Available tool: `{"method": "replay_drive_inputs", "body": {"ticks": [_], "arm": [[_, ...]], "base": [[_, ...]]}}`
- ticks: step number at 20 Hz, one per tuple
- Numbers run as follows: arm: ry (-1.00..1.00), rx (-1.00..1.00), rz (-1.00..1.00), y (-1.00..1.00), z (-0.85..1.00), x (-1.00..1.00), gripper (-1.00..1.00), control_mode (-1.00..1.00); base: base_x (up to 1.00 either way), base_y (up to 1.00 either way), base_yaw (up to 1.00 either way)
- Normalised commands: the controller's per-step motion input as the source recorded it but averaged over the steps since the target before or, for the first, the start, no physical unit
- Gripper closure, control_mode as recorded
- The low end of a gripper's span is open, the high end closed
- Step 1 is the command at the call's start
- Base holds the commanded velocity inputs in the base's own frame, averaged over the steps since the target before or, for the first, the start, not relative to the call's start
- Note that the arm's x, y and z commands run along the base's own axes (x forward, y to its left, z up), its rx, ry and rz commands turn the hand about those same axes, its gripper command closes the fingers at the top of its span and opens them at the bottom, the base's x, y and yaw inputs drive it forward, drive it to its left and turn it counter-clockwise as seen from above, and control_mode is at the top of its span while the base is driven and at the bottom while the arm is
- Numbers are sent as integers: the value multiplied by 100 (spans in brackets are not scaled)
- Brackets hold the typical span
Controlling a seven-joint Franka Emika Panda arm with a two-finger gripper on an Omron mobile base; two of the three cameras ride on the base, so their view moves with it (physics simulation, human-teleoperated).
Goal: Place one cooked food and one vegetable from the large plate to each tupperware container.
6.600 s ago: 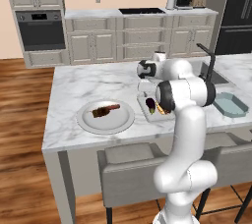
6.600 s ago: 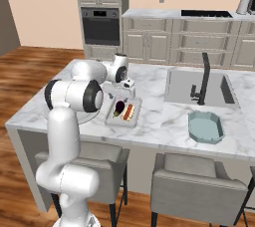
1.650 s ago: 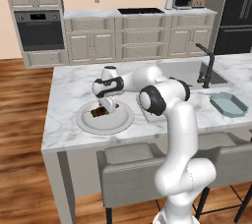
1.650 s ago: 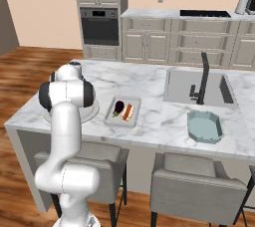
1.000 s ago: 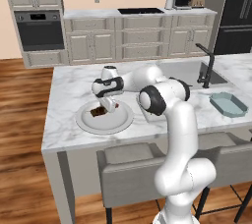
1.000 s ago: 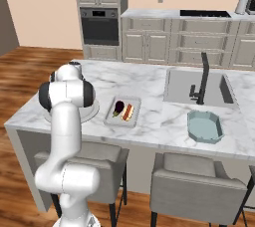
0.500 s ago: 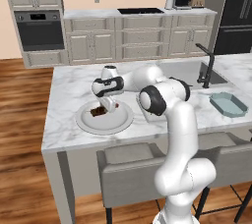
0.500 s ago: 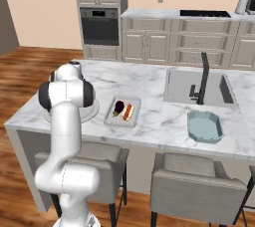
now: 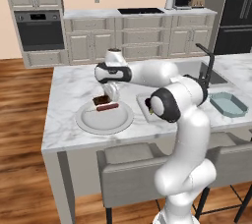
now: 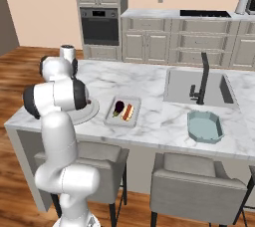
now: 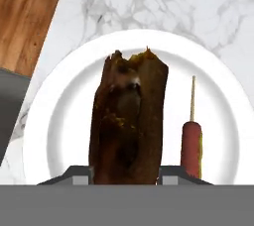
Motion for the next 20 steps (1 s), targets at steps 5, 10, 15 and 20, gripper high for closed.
{"method": "replay_drive_inputs", "body": {"ticks": [5,10,15,20], "arm": [[-3,5,-51,-58,48,-52,100,-100],[-4,6,-58,-51,40,-50,100,-100],[0,5,-59,-50,35,-21,100,-100],[0,4,-64,-51,33,-23,100,-100]], "base": [[0,0,0],[0,0,0],[0,0,0],[0,0,0]]}}
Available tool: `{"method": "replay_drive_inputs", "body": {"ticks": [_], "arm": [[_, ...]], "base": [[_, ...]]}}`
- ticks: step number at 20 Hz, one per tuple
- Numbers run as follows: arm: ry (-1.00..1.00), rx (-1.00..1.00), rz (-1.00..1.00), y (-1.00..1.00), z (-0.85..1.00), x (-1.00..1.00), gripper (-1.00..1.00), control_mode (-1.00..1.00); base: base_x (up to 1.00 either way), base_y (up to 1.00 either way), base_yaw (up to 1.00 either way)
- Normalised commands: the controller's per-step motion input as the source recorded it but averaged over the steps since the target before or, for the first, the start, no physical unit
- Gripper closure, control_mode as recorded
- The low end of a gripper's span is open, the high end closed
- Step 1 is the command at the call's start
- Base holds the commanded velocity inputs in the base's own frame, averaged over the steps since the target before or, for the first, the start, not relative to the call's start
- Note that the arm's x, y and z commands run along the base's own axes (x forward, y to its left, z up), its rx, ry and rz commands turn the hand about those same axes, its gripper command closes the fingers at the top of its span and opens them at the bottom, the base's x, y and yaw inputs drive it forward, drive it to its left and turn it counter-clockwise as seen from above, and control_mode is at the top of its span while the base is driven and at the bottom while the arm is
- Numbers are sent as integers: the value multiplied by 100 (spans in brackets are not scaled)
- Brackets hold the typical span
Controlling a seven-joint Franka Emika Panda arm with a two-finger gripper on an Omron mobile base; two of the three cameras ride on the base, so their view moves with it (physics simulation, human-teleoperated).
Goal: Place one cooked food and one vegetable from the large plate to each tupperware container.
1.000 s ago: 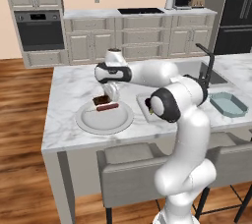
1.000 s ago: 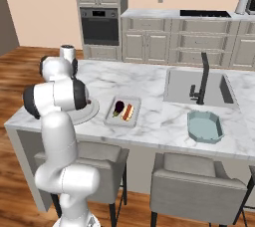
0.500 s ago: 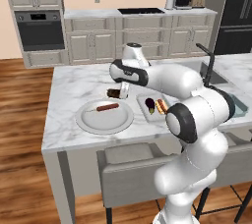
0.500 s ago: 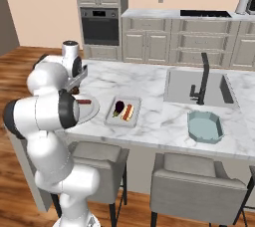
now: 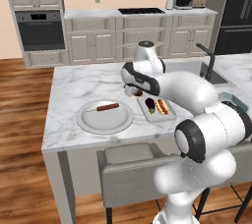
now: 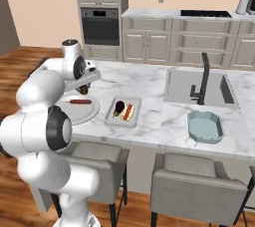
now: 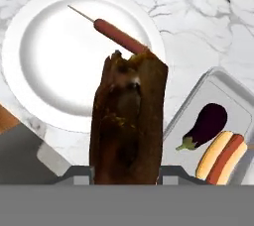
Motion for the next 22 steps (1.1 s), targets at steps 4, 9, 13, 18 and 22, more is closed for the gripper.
{"method": "replay_drive_inputs", "body": {"ticks": [4,9,13,18,22], "arm": [[0,4,-64,-46,7,-29,100,-100],[2,9,-46,-44,2,-41,100,-100],[3,33,-30,-69,11,-28,100,-100],[8,20,-16,-28,0,-30,100,-100],[14,0,-11,0,0,-55,100,-100]], "base": [[0,0,0],[0,0,0],[0,0,0],[0,0,0],[0,0,0]]}}
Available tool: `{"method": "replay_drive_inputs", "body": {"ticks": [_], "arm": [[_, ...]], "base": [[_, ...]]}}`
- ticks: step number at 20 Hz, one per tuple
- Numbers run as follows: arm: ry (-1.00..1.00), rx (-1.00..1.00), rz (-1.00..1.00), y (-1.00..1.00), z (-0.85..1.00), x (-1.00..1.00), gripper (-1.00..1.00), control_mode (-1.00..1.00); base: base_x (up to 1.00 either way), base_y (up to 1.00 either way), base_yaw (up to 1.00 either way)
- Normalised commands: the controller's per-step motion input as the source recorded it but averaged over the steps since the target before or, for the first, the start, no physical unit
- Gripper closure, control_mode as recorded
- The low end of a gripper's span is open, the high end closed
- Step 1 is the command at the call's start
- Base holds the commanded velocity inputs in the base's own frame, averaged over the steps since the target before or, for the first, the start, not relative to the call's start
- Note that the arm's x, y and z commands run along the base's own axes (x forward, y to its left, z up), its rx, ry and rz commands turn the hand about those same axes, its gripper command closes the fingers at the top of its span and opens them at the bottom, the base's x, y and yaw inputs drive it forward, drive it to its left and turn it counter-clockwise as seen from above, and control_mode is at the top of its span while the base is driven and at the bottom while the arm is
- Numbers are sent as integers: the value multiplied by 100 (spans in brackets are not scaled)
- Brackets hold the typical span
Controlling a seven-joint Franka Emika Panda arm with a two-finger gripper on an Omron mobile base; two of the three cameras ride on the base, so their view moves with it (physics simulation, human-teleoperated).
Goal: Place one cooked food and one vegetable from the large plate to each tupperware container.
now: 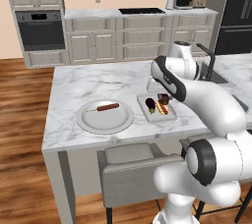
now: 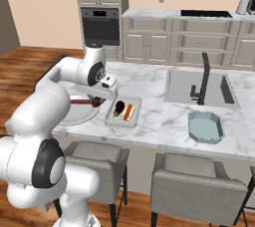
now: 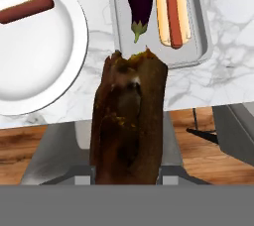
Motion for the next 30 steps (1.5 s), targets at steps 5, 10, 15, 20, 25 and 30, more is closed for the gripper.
{"method": "replay_drive_inputs", "body": {"ticks": [5,10,15,20,25,30], "arm": [[14,0,-10,-1,0,-56,100,-100],[19,0,-7,0,0,-26,100,-100],[10,-4,0,5,0,-1,100,-100],[0,0,0,0,0,0,100,-100],[0,0,0,-9,0,0,100,100],[0,0,0,0,0,0,100,100]], "base": [[0,0,0],[0,0,0],[0,0,0],[0,0,0],[0,-46,0],[0,-98,-1]]}}
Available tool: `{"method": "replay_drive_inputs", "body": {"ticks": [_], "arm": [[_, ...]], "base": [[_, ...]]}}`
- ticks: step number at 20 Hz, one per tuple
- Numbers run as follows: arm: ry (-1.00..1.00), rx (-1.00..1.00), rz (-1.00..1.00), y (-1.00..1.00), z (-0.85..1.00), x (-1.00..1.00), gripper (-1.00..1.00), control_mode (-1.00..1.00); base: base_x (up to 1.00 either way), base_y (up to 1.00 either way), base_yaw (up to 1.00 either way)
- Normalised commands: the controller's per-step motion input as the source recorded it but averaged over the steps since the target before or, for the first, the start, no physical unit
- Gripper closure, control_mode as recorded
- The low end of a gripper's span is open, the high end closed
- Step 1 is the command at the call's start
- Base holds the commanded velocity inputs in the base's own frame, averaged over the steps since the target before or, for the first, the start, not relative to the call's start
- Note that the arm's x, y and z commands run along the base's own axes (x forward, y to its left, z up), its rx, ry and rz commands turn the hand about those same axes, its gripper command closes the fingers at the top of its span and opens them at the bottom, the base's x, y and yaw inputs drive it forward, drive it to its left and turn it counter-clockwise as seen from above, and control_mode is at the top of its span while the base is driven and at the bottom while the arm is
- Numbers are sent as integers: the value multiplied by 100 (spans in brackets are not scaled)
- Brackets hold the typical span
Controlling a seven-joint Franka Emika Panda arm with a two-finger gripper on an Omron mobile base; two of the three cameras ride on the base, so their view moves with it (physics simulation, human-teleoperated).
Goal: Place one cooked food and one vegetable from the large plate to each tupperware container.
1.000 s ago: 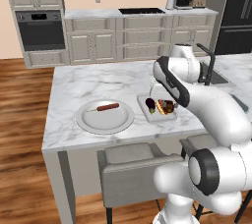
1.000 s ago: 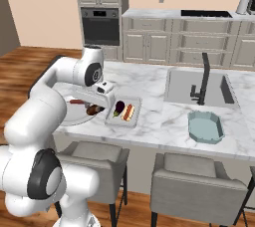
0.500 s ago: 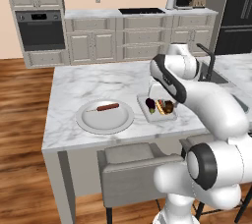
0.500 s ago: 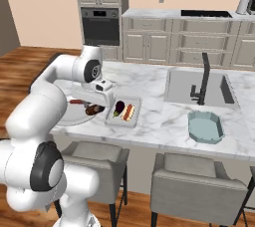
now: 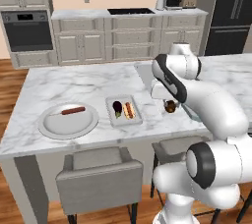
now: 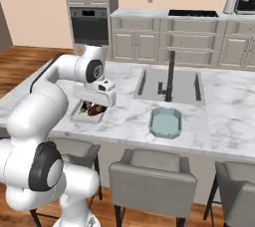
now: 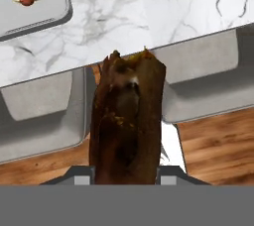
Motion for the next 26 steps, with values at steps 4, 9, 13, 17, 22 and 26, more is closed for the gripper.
{"method": "replay_drive_inputs", "body": {"ticks": [4,9,13,17,22,26], "arm": [[0,0,0,0,0,0,100,100],[0,0,0,0,0,0,100,100],[0,0,0,0,0,0,100,100],[0,0,3,-2,0,6,100,-100],[1,0,16,-4,0,49,100,-100],[0,0,17,-12,-48,99,100,-100]], "base": [[17,-98,-2],[22,-69,0],[27,-40,1],[11,-6,4],[0,0,0],[0,0,0]]}}
